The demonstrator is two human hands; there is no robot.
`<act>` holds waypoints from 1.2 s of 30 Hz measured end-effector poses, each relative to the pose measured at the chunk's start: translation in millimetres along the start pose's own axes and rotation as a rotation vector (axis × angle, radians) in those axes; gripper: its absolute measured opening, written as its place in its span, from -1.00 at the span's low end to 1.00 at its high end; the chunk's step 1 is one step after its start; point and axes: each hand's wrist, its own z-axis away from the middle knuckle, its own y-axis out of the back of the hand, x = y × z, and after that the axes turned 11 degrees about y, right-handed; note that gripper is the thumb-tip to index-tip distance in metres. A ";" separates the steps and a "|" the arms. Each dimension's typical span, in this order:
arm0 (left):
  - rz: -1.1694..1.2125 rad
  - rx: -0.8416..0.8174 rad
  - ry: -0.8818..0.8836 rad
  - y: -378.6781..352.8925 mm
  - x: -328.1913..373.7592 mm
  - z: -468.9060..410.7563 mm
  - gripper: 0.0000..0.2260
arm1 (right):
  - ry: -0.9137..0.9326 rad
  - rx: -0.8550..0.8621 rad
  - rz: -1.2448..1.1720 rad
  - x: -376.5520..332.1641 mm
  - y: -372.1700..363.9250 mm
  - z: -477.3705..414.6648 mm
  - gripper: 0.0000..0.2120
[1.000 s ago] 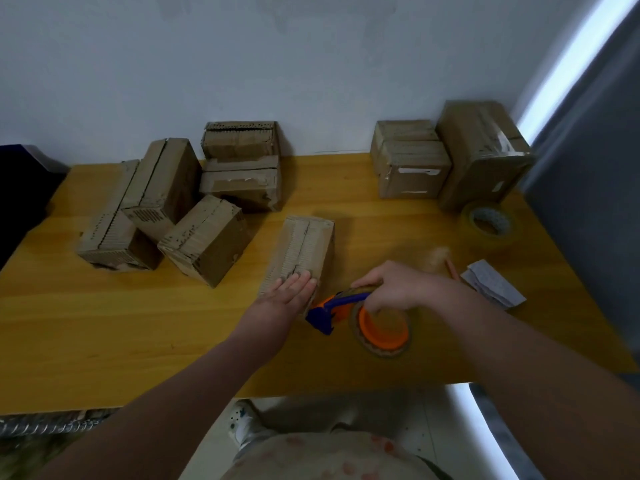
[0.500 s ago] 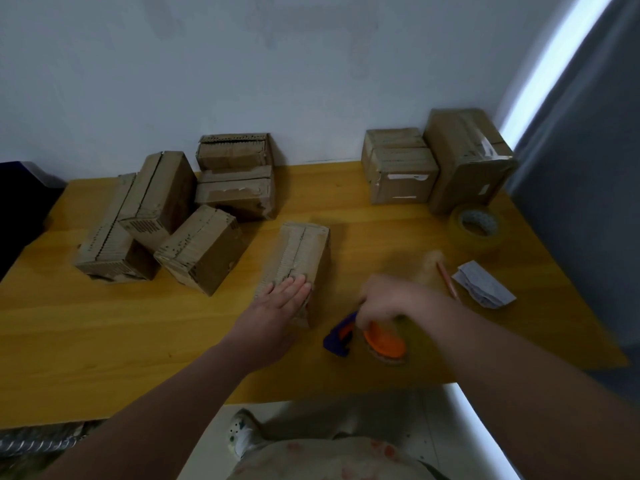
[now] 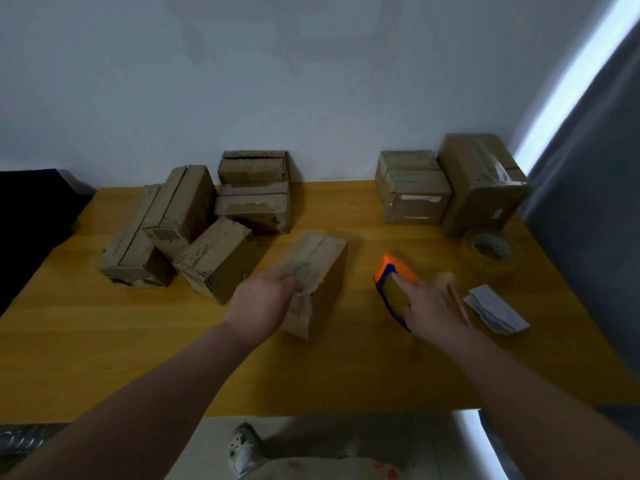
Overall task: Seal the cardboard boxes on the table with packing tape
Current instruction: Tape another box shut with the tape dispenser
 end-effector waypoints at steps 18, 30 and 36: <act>-0.101 0.008 0.029 24.5 33.5 -11.8 -0.64 | 0.324 0.159 0.048 -22.1 -9.6 1.7 -0.50; 0.243 -0.003 -0.042 -2.3 6.6 50.6 -0.59 | 0.867 0.412 0.223 -41.5 -35.9 23.9 -0.51; 0.260 0.025 -0.055 -8.0 5.1 52.4 -0.63 | 0.804 0.368 0.122 -58.7 -37.0 14.6 -0.54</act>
